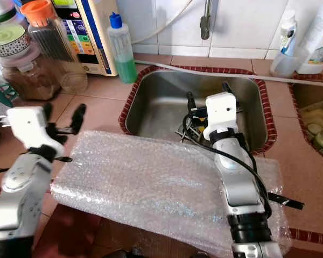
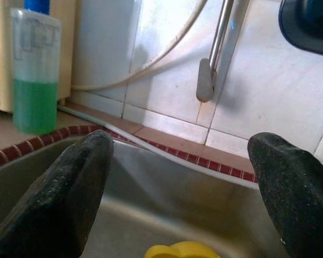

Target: Kitchen organization

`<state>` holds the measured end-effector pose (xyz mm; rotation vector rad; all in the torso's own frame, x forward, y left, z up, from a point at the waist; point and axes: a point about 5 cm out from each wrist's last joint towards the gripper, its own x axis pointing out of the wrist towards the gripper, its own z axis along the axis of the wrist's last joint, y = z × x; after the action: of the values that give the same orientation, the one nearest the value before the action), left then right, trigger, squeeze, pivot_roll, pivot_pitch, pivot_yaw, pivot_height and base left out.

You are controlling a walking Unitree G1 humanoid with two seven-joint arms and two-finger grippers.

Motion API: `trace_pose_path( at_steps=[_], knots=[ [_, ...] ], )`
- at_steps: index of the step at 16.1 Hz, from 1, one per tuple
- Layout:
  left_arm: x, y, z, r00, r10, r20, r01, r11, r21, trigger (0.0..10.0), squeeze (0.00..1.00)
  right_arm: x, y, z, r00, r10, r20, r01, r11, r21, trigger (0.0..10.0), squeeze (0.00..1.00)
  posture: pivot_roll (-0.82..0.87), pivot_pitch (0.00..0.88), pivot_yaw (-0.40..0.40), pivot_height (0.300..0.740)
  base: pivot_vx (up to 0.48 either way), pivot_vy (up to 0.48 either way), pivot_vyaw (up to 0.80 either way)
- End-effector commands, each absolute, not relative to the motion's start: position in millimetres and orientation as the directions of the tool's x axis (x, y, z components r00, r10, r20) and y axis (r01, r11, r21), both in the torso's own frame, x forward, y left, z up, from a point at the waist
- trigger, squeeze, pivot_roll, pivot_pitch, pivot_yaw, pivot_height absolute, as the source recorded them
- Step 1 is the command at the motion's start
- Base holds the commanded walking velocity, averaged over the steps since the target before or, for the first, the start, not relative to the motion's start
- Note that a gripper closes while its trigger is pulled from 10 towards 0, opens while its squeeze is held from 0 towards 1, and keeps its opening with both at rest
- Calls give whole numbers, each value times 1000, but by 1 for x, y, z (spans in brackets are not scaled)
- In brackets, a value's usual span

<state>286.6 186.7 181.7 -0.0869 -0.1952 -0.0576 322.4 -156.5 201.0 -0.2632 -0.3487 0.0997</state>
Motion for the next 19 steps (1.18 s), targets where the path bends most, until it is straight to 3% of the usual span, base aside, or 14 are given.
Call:
trace_pose_path(
  at_steps=[1, 5, 19],
  knots=[
    [280, 191, 181, 981, -17, 192, 29, 998, -59, 10000, 0, 318, -154, 204, 931, 153, 331, -65, 963, -261, 10000, 0, -142, 125, 111, 740, 0, 0, 0],
    [269, 189, 172, 989, -7, 145, 17, 998, -68, 10000, 0, 308, -151, 201, 936, 174, 307, -93, 961, -259, 10000, 0, -140, 118, 100, 740, 0, 0, 0],
    [276, 182, 176, 990, -34, 139, 43, 997, -59, 10000, 0, 309, -140, 201, 939, 195, 282, -128, 963, -239, 10000, 0, -141, 115, 103, 740, -35, 0, 0]
  ],
)
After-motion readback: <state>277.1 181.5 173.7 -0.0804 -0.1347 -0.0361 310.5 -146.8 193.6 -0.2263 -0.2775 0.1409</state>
